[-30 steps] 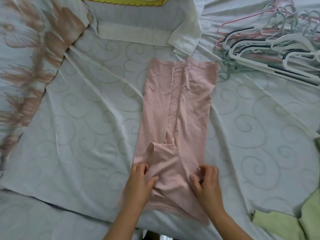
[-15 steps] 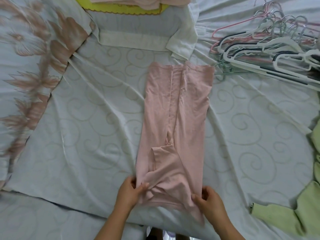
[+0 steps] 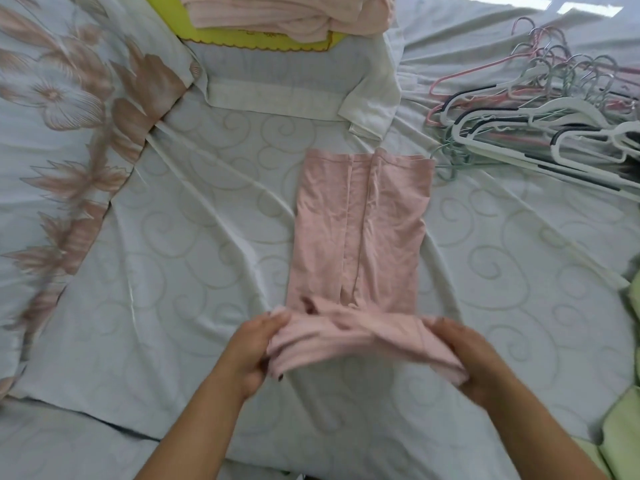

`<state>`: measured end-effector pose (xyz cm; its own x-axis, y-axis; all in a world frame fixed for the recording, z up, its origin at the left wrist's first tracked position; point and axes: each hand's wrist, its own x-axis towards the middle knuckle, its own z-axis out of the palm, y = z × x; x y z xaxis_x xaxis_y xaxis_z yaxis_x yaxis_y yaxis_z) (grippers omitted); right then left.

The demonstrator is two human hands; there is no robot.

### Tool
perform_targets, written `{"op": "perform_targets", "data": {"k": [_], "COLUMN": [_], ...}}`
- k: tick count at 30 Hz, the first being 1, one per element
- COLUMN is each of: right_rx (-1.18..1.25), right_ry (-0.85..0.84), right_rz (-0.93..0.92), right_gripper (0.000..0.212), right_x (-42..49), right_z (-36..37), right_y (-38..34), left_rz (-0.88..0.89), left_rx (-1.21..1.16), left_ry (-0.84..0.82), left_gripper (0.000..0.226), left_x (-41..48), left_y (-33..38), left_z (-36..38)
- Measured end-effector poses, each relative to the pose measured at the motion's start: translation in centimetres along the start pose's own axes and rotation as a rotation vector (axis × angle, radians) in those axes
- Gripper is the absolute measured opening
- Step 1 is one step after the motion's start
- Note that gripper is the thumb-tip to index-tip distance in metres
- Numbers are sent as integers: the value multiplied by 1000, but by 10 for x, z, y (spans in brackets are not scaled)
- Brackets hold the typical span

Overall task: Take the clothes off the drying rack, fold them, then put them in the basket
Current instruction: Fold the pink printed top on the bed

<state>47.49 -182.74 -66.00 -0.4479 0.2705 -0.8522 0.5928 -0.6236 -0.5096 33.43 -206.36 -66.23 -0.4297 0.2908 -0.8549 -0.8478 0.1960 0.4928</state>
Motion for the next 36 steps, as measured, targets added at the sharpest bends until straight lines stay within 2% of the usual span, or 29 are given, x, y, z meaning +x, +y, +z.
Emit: {"op": "perform_targets", "data": {"k": [2, 3, 4, 5, 6, 8, 10, 12, 14, 17, 20, 24, 28, 31, 32, 35, 36], "right_rx": [133, 206, 261, 323, 358, 385, 239, -5, -240, -483, -545, -344, -28, 99, 113, 174, 212], "right_ry": [-53, -104, -130, -145, -126, -37, 125, 236, 290, 459, 453, 257, 78, -17, -38, -53, -54], "right_rz": [9, 2, -26, -52, -100, -177, -175, -146, -154, -252, -261, -116, 86, 120, 111, 97, 100], "right_gripper": [10, 17, 39, 54, 55, 41, 30, 24, 27, 38, 35, 22, 27, 24, 27, 30, 29], "right_x": [15, 23, 35, 47, 60, 83, 102, 111, 118, 116, 109, 86, 51, 29, 24, 8, 4], "right_z": [7, 12, 15, 17, 18, 21, 21, 22, 21, 30, 38, 31, 23, 24, 24, 23, 20], "right_y": [-49, -73, -95, -115, -131, -152, -143, -113, -75, -49, -44, -30, -1, 7, 7, 6, 8], "left_rz": [-32, -30, -8, 30, 80, 150, 167, 190, 175, 187, 203, 165, 2, -103, -123, -137, -140], "left_rx": [-71, -113, -170, -253, -301, -217, 190, 573, 621, 592, 447, 182, -67, -240, -307, -421, -424], "left_ry": [-32, -59, -75, -72, -59, 42, 247, 418, 420, 341, 260, 133, 34, -64, -98, -80, -54], "left_gripper": [41, 53, 60, 60, 55, 43, 40, 54, 58, 58, 26, 13, 22, 54, 58, 31, 30], "left_x": [19, 30, 42, 55, 69, 92, 119, 135, 139, 139, 131, 99, 54, 30, 23, 4, -2], "left_y": [42, 66, 88, 108, 125, 140, 125, 93, 65, 48, 44, 34, 17, 14, 17, 21, 23], "left_z": [20, 31, 39, 46, 50, 53, 46, 36, 29, 28, 33, 27, 12, 6, 8, 23, 28]}}
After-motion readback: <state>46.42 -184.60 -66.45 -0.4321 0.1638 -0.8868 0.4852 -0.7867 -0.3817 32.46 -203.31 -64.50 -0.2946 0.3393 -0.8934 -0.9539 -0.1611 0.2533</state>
